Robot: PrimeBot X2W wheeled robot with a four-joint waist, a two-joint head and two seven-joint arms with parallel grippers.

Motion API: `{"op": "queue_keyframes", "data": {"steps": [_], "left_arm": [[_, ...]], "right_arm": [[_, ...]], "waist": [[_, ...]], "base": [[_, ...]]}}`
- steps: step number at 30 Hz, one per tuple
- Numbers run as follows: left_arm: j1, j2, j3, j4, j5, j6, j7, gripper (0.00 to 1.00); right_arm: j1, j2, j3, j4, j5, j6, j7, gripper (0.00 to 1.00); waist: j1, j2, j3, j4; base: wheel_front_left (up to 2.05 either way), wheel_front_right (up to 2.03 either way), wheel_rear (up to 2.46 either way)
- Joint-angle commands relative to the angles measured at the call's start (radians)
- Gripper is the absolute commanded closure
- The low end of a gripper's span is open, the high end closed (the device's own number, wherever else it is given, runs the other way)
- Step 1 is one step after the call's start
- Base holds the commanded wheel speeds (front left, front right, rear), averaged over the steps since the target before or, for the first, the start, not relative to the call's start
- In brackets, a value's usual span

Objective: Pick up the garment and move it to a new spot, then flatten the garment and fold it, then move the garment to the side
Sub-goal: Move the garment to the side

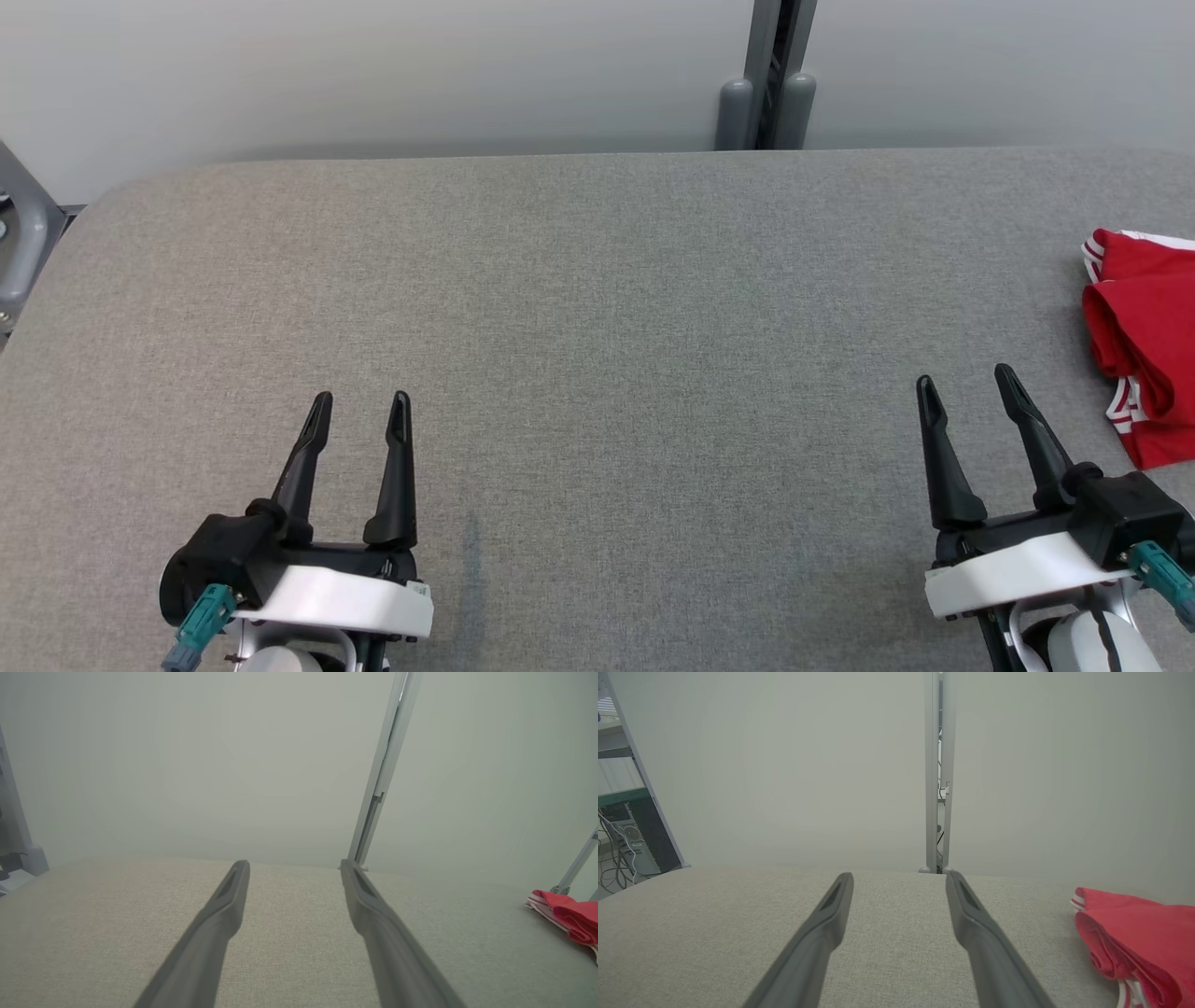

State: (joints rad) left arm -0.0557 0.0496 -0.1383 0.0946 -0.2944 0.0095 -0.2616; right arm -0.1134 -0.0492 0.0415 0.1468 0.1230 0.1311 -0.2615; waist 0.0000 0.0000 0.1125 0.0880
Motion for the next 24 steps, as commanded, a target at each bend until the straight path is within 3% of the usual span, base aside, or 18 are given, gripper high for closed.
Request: {"op": "queue_keyframes", "data": {"steps": [1,24], "left_arm": [[-0.013,0.003,0.007,0.003,-0.006,-0.006,-0.004,0.0],[-0.004,0.003,0.016,0.015,-0.059,-0.052,-0.004,0.0]], "right_arm": [[-0.008,-0.004,-0.003,-0.003,-0.002,-0.001,-0.004,0.0],[-0.013,-0.004,0.009,-0.008,0.009,-0.001,-0.005,0.0]], "waist": [[0.0,0.0,0.001,-0.001],[0.0,0.0,0.005,-0.001]], "base": [[0.0,0.0,0.0],[0.0,0.0,0.0]]}}
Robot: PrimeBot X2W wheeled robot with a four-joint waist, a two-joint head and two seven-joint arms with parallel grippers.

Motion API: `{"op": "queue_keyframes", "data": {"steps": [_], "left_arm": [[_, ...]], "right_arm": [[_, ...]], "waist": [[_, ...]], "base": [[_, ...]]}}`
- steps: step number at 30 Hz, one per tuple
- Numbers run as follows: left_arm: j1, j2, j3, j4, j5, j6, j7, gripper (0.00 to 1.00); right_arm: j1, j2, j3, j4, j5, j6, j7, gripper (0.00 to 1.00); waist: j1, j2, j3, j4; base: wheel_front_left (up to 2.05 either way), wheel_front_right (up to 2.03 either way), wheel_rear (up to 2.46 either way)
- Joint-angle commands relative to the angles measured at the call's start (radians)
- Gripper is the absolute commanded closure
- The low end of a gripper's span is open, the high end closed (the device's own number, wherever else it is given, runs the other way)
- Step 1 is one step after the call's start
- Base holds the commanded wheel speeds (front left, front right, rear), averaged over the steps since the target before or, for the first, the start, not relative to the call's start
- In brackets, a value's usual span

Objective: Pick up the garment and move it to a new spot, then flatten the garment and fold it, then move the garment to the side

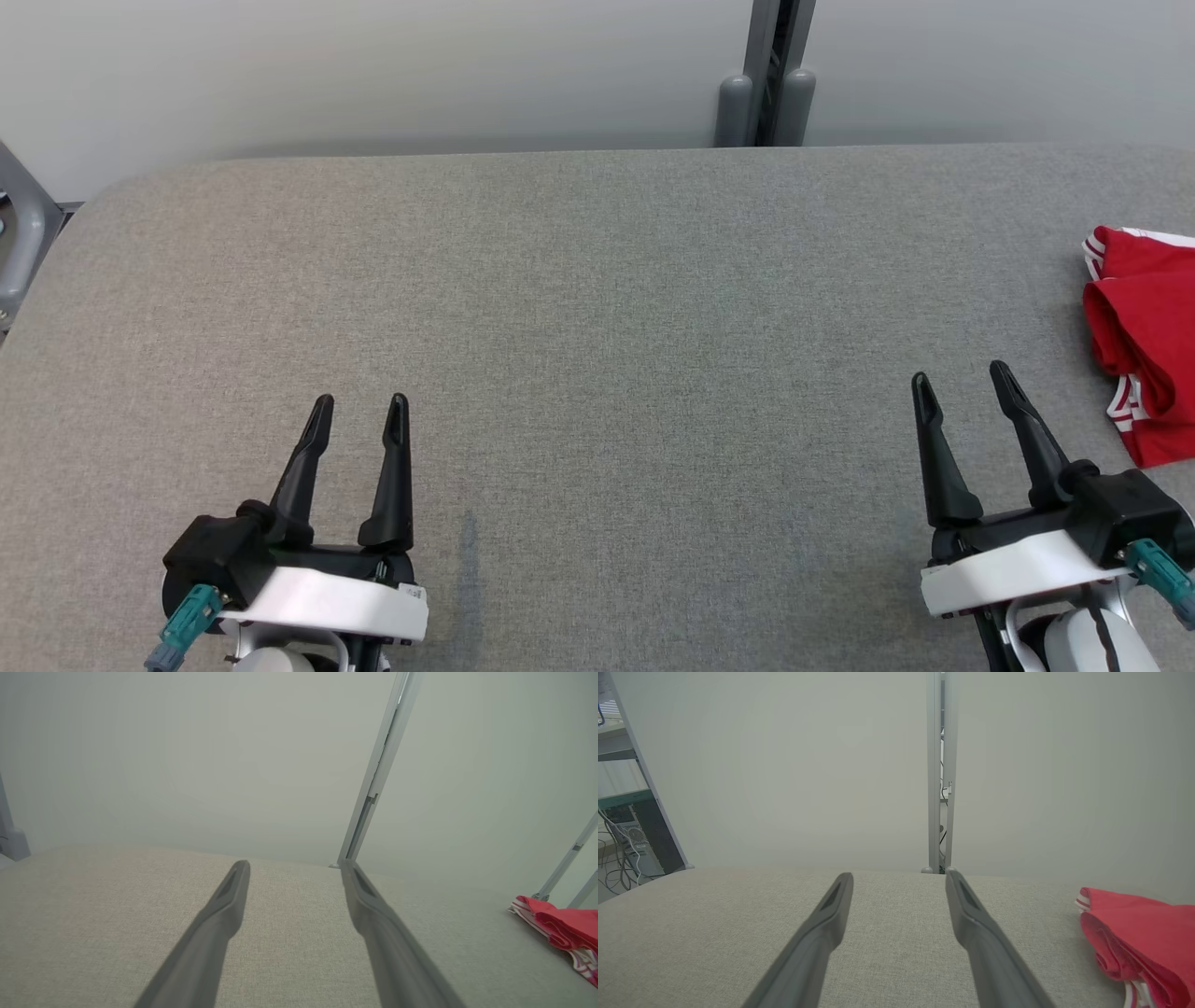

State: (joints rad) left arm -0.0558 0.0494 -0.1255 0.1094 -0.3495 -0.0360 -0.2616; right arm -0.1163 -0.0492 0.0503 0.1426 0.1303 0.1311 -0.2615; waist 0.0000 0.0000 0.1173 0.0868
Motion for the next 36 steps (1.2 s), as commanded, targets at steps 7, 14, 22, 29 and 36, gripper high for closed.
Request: {"op": "queue_keyframes", "data": {"steps": [7,14,22,29,36], "left_arm": [[-0.001,0.003,0.007,0.008,-0.024,-0.009,-0.004,0.0],[0.0,0.003,0.013,-0.001,-0.047,-0.017,-0.004,0.0],[0.021,-0.004,0.006,0.031,-0.052,-0.016,0.005,1.0],[0.025,-0.003,0.006,0.049,-0.149,-0.018,0.021,1.0],[0.01,0.0,0.007,0.061,-0.263,-0.025,0.04,1.0]], "right_arm": [[-0.007,-0.004,0.001,-0.005,0.003,-0.001,-0.005,0.0],[-0.005,-0.004,0.004,-0.006,0.0,-0.001,-0.005,0.0],[0.02,0.006,0.009,0.026,0.002,0.0,0.003,1.0],[0.036,-0.001,-0.004,0.042,0.124,0.0,0.033,1.0],[0.035,-0.014,-0.022,0.047,0.269,0.0,0.066,1.0]], "waist": [[0.0,0.0,-0.001,0.001],[0.0,0.0,-0.003,0.003],[0.0,0.0,-0.003,0.004],[0.0,0.0,-0.008,0.0],[0.0,0.0,-0.014,-0.005]], "base": [[0.0,0.0,0.0],[0.0,0.0,0.0],[0.0,0.0,0.0],[0.0,0.0,0.0],[0.0,0.0,0.0]]}}
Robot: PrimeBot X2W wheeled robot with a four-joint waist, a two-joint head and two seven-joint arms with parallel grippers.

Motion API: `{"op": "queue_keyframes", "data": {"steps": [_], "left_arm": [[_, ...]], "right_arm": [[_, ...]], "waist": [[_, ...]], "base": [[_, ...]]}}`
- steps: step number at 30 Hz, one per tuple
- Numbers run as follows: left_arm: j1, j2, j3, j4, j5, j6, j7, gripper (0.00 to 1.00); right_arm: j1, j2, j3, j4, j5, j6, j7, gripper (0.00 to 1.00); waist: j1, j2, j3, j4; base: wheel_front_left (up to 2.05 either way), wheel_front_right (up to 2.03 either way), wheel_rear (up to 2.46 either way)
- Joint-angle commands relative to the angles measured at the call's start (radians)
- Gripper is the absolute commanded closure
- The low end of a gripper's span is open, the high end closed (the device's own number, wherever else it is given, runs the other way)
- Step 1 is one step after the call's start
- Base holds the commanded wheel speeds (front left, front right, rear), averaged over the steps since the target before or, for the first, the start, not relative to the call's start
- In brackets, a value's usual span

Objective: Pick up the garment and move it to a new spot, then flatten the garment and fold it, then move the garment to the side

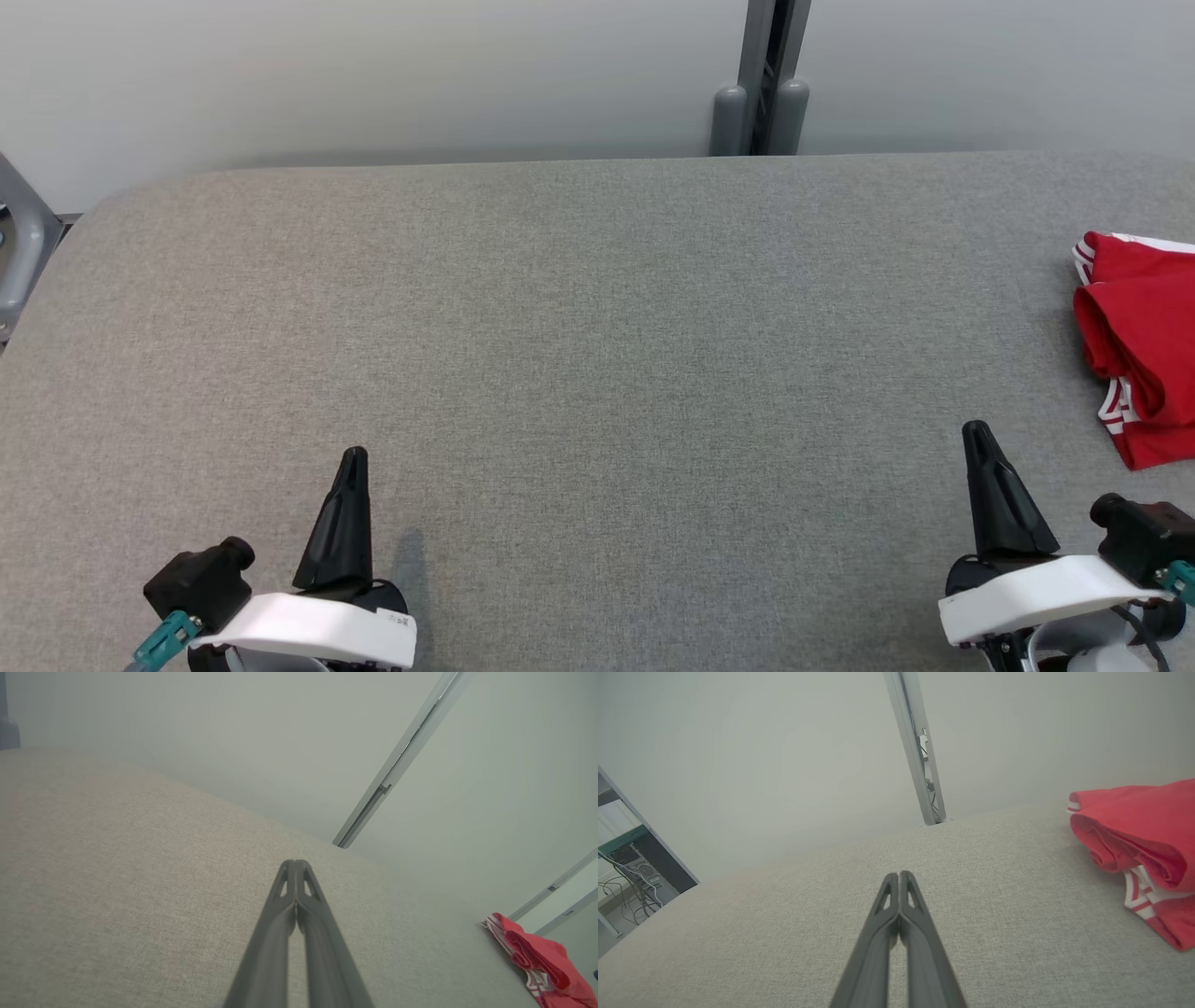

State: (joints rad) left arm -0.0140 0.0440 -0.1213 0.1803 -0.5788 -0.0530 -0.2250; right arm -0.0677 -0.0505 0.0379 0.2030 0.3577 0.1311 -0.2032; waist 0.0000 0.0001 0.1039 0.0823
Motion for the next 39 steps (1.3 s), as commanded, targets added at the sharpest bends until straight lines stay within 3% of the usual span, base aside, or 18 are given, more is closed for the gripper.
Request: {"op": "queue_keyframes", "data": {"steps": [1,39], "left_arm": [[-0.034,0.006,0.003,-0.008,-0.049,-0.009,0.006,1.0],[-0.095,0.017,0.013,0.048,-0.529,-0.044,0.09,1.0]], "right_arm": [[-0.014,-0.014,-0.012,-0.013,0.062,0.0,0.012,1.0],[-0.013,-0.062,-0.094,0.005,0.668,0.0,0.16,1.0]], "waist": [[0.0,-0.0001,-0.002,-0.002],[0.0,-0.0001,-0.036,-0.029]], "base": [[0.0,0.0,0.0],[0.0,0.0,0.0]]}}
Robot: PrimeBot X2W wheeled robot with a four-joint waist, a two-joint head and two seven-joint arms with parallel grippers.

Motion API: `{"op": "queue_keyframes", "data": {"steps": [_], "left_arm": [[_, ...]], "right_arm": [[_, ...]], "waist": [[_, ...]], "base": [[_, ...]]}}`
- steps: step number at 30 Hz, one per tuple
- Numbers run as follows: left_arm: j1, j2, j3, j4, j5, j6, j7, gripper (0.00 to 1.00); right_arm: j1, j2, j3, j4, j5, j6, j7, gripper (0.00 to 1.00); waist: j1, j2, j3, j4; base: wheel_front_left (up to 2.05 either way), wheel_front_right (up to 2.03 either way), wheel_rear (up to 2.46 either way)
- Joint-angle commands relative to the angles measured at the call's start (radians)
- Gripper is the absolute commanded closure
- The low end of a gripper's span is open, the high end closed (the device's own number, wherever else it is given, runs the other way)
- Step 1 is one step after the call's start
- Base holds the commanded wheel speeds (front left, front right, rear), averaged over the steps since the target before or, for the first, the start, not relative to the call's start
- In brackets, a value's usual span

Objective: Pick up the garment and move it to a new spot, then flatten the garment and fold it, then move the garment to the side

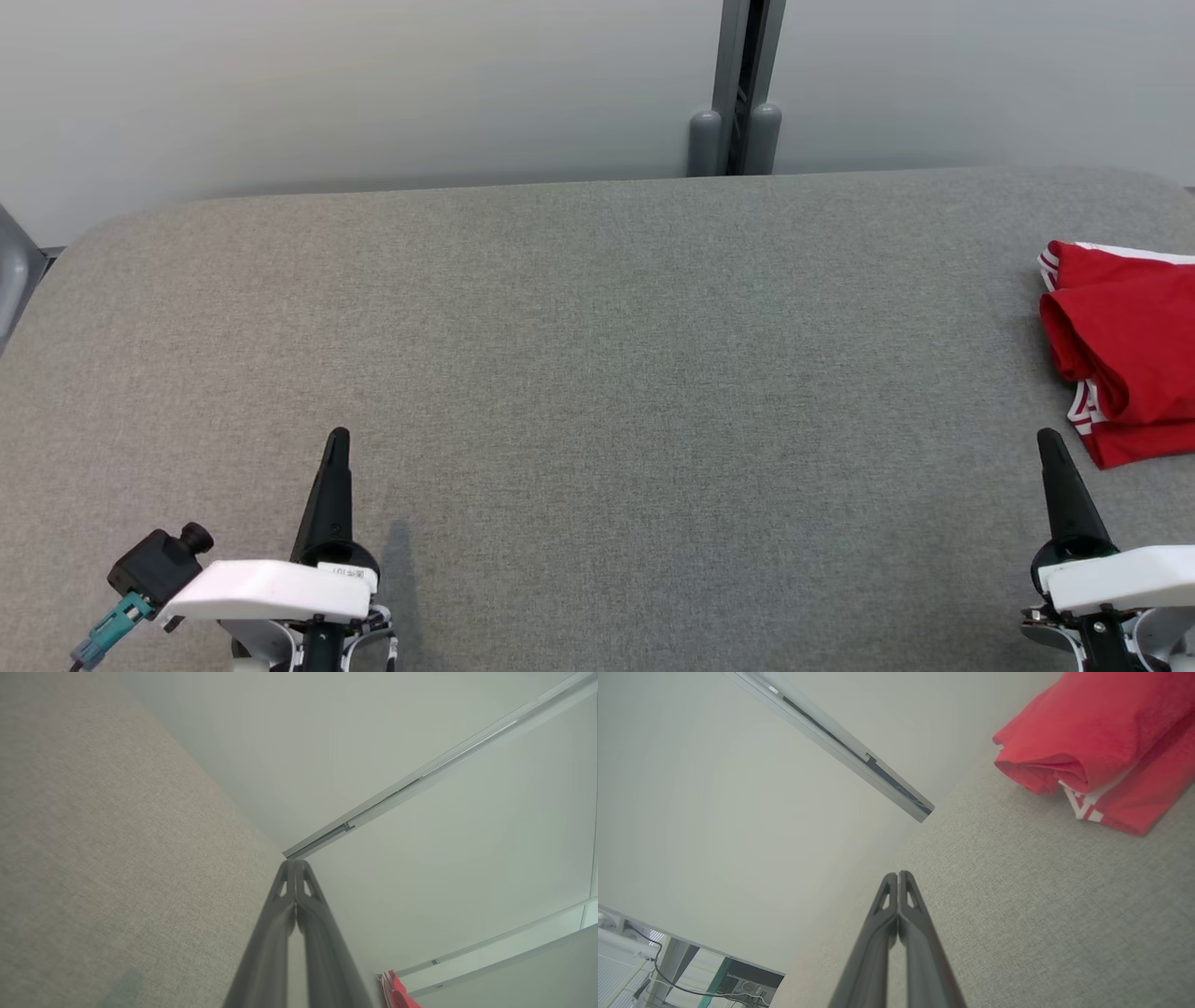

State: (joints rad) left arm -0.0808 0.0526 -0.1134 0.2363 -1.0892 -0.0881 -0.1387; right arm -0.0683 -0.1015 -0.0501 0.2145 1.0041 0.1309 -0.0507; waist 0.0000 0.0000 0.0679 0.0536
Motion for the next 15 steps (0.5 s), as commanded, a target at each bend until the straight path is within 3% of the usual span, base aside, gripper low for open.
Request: {"op": "queue_keyframes", "data": {"steps": [1,15], "left_arm": [[-0.029,0.008,0.006,-0.007,-0.028,-0.01,0.005,1.0],[-0.045,0.01,0.01,0.009,-0.16,-0.018,0.03,1.0]], "right_arm": [[-0.013,-0.012,-0.008,-0.006,0.035,0.0,0.011,1.0],[-0.012,-0.023,-0.033,0.0,0.201,0.0,0.054,1.0]], "waist": [[0.0,0.0,-0.001,-0.001],[0.0,0.0,-0.014,-0.011]], "base": [[0.0,0.0,0.0],[0.0,0.0,0.0]]}}
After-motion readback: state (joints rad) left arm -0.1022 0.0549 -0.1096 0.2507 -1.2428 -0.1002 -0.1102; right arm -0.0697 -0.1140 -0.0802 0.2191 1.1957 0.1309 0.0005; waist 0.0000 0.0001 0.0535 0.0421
